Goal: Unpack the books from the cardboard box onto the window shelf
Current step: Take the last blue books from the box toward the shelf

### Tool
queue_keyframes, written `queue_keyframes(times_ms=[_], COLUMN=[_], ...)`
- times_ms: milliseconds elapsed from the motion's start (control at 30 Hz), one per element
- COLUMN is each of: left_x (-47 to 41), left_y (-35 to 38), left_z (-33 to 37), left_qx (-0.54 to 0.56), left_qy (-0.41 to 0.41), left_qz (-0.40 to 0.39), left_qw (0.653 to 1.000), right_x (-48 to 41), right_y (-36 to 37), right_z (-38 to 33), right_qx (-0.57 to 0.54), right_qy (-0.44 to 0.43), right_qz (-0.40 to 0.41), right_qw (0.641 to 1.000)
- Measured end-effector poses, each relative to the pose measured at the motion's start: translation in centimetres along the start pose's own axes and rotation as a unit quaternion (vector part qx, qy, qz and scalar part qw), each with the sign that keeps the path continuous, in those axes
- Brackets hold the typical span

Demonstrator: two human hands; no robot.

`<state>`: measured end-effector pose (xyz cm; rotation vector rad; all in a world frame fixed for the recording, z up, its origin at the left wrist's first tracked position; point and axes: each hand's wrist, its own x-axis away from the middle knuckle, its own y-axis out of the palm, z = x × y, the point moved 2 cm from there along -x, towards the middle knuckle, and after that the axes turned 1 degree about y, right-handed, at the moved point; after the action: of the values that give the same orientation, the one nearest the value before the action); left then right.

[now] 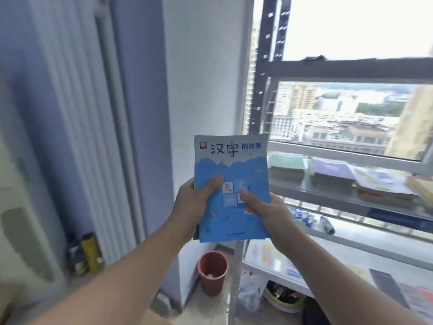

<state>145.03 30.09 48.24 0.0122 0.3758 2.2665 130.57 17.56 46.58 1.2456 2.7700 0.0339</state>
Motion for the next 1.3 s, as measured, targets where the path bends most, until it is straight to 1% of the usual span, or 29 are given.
queue_keyframes(times_ms=[267,467,667,833,933,1033,1300], left_x=[3.0,8.2,13.5,16.4,16.8,16.2,10.2], left_y=[19.8,36.7,51.3,61.2,66.3,70.7,83.3], left_z=[-3.6,-7.4,-12.3,-16.0,-18.1,-20.2,-24.4], left_qx=[0.007,0.002,-0.013,-0.026,-0.036,-0.040,-0.028], left_qy=[-0.017,-0.033,-0.059,-0.094,-0.106,-0.109,-0.110], left_qz=[-0.107,-0.171,-0.220,-0.276,-0.305,-0.317,-0.365], left_qw=[0.994,0.985,0.974,0.956,0.946,0.941,0.924], right_x=[7.6,15.2,22.8,27.6,28.6,28.3,23.7], right_y=[-19.2,-35.5,-49.9,-58.9,-63.7,-68.2,-80.2], right_z=[-3.0,-3.7,-4.1,-3.4,-2.6,-2.0,-3.1], right_qx=[-0.021,-0.036,-0.033,-0.050,-0.059,-0.062,-0.027], right_qy=[-0.032,-0.024,-0.019,-0.030,-0.034,-0.035,-0.030], right_qz=[0.108,0.202,0.257,0.289,0.316,0.340,0.382], right_qw=[0.993,0.978,0.966,0.956,0.946,0.938,0.923])
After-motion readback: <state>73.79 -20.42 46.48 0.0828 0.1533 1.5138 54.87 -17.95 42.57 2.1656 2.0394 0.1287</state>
